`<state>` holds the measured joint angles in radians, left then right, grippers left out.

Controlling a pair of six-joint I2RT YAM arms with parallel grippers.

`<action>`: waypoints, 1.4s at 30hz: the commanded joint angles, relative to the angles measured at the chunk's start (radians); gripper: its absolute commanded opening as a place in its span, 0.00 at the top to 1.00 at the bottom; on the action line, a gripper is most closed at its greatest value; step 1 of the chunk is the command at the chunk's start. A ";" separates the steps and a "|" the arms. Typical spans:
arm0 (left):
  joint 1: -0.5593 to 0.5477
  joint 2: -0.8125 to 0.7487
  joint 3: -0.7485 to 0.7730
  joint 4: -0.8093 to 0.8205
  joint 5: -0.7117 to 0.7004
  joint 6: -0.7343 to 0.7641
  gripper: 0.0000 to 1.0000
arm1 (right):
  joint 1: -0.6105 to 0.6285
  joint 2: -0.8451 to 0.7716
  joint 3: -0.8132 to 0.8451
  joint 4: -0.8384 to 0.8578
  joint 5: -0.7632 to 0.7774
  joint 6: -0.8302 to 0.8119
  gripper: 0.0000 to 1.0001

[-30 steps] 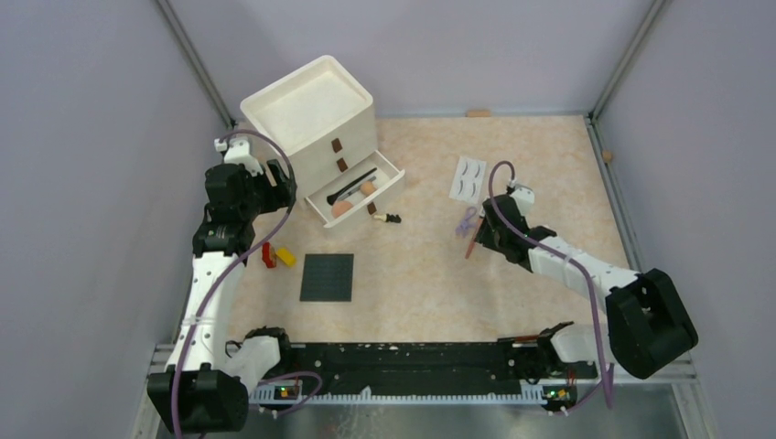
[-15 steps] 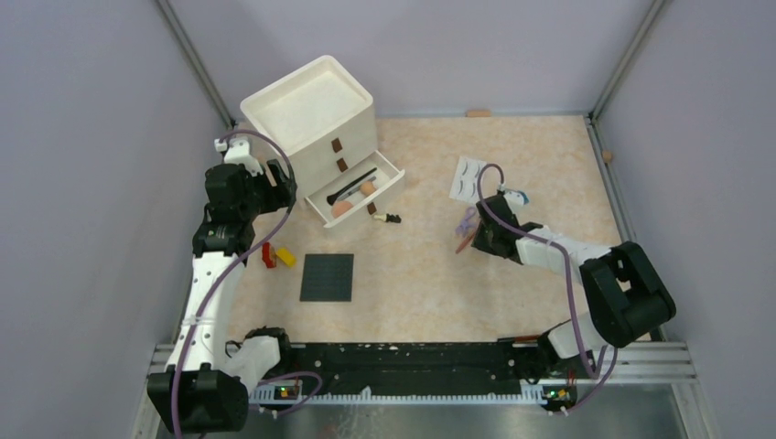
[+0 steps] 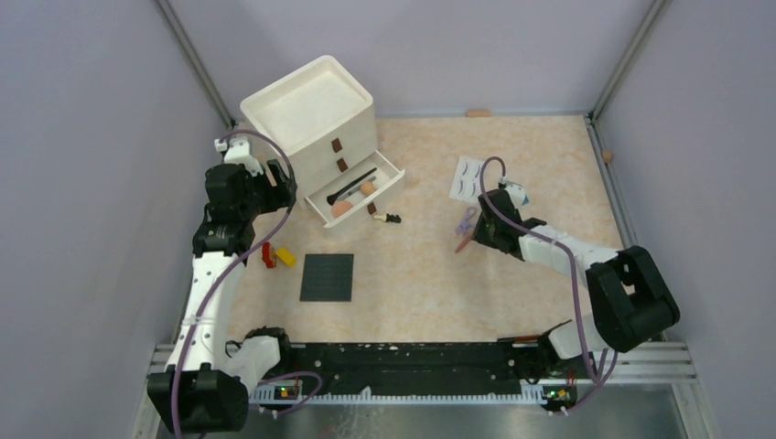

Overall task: Organize the makeup
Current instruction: Pick up the makeup brush from the center of the board.

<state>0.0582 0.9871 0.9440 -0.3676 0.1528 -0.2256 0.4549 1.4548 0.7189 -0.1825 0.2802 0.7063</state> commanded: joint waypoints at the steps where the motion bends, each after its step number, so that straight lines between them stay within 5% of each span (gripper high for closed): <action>1: 0.000 0.005 0.007 0.035 0.007 -0.004 0.23 | -0.011 -0.096 0.036 0.025 0.024 -0.002 0.68; 21: 0.001 0.005 0.007 0.033 0.002 -0.003 0.23 | -0.029 0.086 0.076 0.080 0.015 0.009 0.67; 28: 0.000 0.005 0.008 0.033 0.002 -0.003 0.23 | -0.031 0.092 0.065 0.082 0.009 0.007 0.76; 38: 0.001 0.006 0.007 0.034 0.002 -0.003 0.23 | -0.031 -0.217 0.008 0.157 -0.020 -0.134 0.91; 42: 0.002 0.006 0.007 0.034 0.002 -0.003 0.23 | -0.031 -0.362 -0.100 0.442 -0.328 -0.240 0.98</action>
<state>0.0582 0.9932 0.9440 -0.3676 0.1524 -0.2256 0.4351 1.2137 0.6991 -0.0177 0.2180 0.5903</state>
